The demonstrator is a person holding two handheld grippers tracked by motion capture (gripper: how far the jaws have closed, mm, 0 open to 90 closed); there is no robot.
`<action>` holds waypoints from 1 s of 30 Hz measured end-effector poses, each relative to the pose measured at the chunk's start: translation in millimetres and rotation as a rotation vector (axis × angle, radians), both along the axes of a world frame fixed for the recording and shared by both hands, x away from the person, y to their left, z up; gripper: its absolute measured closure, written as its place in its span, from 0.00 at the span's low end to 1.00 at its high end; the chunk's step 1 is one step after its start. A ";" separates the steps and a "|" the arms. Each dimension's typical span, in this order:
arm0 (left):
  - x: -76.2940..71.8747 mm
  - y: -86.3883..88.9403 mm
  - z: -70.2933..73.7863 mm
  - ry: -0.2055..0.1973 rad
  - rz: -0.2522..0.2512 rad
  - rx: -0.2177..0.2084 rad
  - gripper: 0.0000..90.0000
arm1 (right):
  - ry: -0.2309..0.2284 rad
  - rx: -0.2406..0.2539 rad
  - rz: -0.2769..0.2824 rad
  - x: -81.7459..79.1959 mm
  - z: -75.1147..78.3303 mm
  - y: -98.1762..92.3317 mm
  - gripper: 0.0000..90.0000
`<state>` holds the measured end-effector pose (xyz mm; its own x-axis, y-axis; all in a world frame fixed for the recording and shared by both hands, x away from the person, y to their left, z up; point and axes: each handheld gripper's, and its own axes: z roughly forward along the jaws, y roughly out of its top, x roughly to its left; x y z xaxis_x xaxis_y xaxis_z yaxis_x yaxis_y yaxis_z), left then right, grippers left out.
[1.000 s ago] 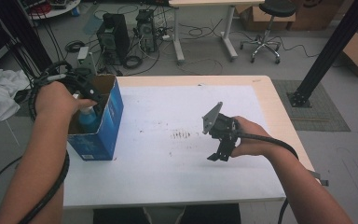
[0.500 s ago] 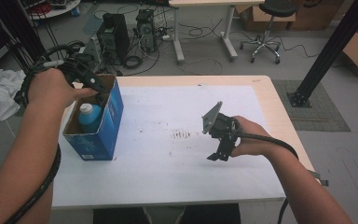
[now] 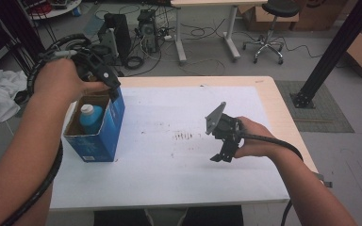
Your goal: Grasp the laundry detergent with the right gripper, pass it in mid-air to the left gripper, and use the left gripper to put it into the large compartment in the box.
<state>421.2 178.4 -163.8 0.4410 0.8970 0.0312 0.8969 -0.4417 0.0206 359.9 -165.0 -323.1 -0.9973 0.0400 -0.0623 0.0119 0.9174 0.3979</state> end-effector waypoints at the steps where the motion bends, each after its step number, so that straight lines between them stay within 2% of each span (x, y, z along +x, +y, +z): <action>1: -0.5 -3.1 1.0 -0.003 -0.012 -0.002 0.08 | -0.001 0.000 0.000 0.1 0.1 -0.5 0.00; 8: -5.7 -23.2 1.1 -0.009 -0.113 -0.008 0.05 | 0.000 0.000 -0.001 -0.2 1.1 -4.1 0.00; 12: -9.2 -35.4 -2.6 0.010 -0.210 -0.012 0.00 | 0.002 -0.004 -0.002 0.2 1.2 -3.7 0.00; 14: -11.3 -42.4 -3.9 0.021 -0.278 -0.016 0.00 | 0.002 -0.011 0.000 0.2 1.7 -2.7 0.00; 16: -12.5 -47.2 -5.3 0.028 -0.323 -0.018 0.00 | 0.000 -0.016 0.000 0.5 3.6 -1.8 0.00; 18: -14.4 -53.2 -7.1 0.035 -0.367 -0.035 0.00 | 0.000 -0.017 0.001 1.1 5.6 -0.9 0.00; 23: -20.2 -68.4 -11.8 0.046 -0.526 -0.056 0.00 | -0.004 -0.036 0.000 2.0 11.3 1.7 0.00; 26: -26.7 -75.9 -17.6 0.015 -0.668 -0.068 0.00 | 0.000 -0.054 0.002 2.1 12.0 2.9 0.00; 30: -33.8 -85.4 -30.8 0.041 -0.814 -0.081 0.00 | 0.002 -0.078 0.009 2.9 13.7 3.8 0.00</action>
